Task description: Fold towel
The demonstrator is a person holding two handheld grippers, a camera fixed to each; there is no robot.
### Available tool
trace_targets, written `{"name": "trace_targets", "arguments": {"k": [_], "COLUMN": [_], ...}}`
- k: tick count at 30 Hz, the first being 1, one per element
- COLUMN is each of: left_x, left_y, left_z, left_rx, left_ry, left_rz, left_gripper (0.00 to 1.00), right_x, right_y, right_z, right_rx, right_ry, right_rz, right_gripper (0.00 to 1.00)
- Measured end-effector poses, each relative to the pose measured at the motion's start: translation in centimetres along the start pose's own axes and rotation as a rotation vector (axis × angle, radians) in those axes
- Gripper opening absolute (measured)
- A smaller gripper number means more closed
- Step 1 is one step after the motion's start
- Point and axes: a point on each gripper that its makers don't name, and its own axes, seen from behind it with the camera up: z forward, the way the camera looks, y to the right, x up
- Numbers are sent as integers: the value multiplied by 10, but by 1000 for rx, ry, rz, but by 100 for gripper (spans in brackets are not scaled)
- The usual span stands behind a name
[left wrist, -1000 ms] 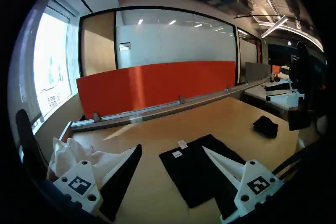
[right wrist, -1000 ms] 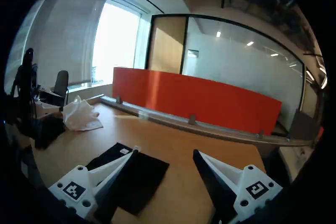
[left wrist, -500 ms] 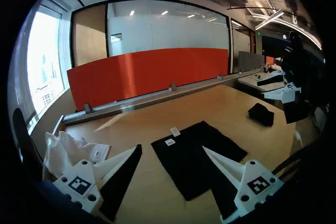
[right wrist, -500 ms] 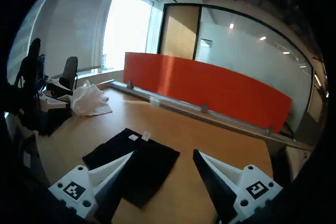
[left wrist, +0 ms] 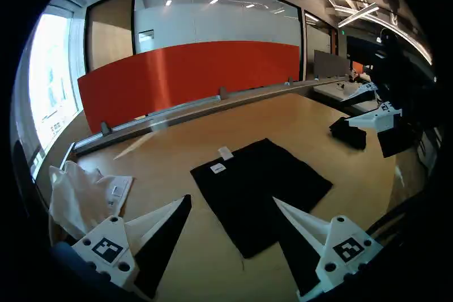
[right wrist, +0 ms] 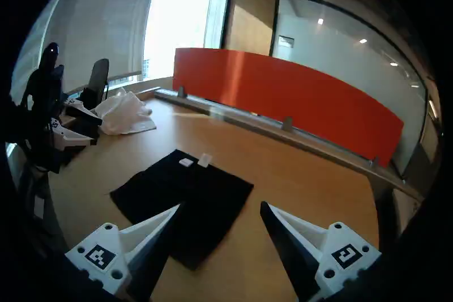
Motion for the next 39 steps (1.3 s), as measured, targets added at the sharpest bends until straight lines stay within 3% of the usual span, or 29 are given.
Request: {"name": "trace_targets", "arguments": {"k": [24, 39], "left_x": [-105, -146], "left_y": [28, 39], "left_z": [48, 62], "left_rx": [-87, -128], "left_ry": [-209, -311], "left_rz": [47, 37], "left_gripper": [95, 95], "right_x": [-105, -153], "right_y": [-36, -50], "right_z": [43, 56], "right_rx": [99, 146], "right_ry": [-187, -298], "right_rz": [-14, -27], "right_gripper": [100, 98]}}
